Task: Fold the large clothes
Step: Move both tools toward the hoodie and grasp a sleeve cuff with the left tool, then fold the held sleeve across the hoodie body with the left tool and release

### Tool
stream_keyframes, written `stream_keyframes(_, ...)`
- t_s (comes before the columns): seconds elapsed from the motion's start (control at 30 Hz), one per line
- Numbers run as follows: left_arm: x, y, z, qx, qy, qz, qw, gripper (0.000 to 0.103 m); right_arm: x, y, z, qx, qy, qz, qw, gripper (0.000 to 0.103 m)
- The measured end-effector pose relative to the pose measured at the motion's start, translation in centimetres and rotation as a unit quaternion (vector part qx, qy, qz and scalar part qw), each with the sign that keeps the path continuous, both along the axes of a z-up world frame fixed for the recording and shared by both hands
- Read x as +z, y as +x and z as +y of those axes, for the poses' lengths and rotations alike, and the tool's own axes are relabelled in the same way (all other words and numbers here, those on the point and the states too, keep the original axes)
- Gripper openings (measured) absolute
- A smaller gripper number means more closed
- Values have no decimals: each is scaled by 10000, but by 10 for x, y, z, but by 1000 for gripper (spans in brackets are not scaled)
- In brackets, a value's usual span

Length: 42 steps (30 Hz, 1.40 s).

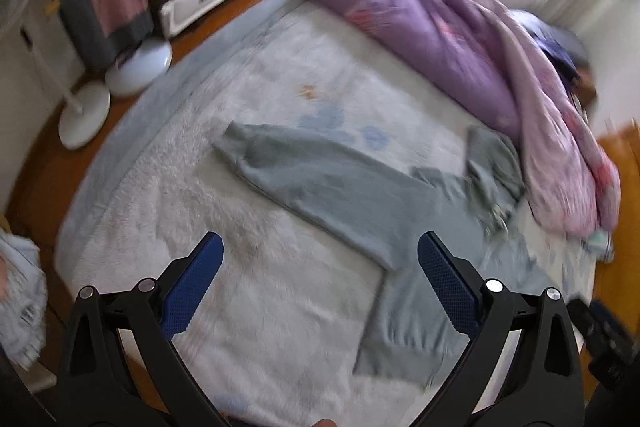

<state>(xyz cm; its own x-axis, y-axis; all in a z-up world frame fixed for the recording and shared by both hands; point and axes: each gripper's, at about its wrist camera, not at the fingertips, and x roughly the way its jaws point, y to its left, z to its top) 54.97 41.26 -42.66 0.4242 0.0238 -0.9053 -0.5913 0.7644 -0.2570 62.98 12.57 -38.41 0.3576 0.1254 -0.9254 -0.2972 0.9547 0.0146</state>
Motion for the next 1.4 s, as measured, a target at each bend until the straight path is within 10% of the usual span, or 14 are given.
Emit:
stream_keyframes(0.37, -183, 44, 104, 1228, -627, 555, 9889, 97, -145, 77, -2, -345, -307, 654, 9968, 95)
stream_keyframes(0.67, -239, 64, 119, 1421, -288, 752, 9866, 81, -213, 104, -12, -486, -100, 1016, 9936, 95)
stream_keyframes(0.8, -231, 65, 120, 1214, 155, 777, 9894, 17, -226, 111, -13, -433, 200, 1124, 9925, 95)
stream_keyframes(0.93, -188, 50, 128, 1351, 803, 592, 9858, 14, -234, 118, -11, -362, 460, 1082, 9924, 91)
stream_keyframes(1.07, -136, 24, 143, 1717, 1079, 131, 9791, 13, -253, 125, -5, -231, 806, 1241, 9887, 34)
stream_keyframes(1.17, -101, 19, 128, 1512, 1322, -241, 9793, 13, -275, 129, 3, -86, 969, 1449, 9847, 13)
stream_keyframes(1.4, -39, 45, 41, 685, 1708, -978, 9780, 13, -307, 138, -7, -82, 1395, 1877, 9722, 7)
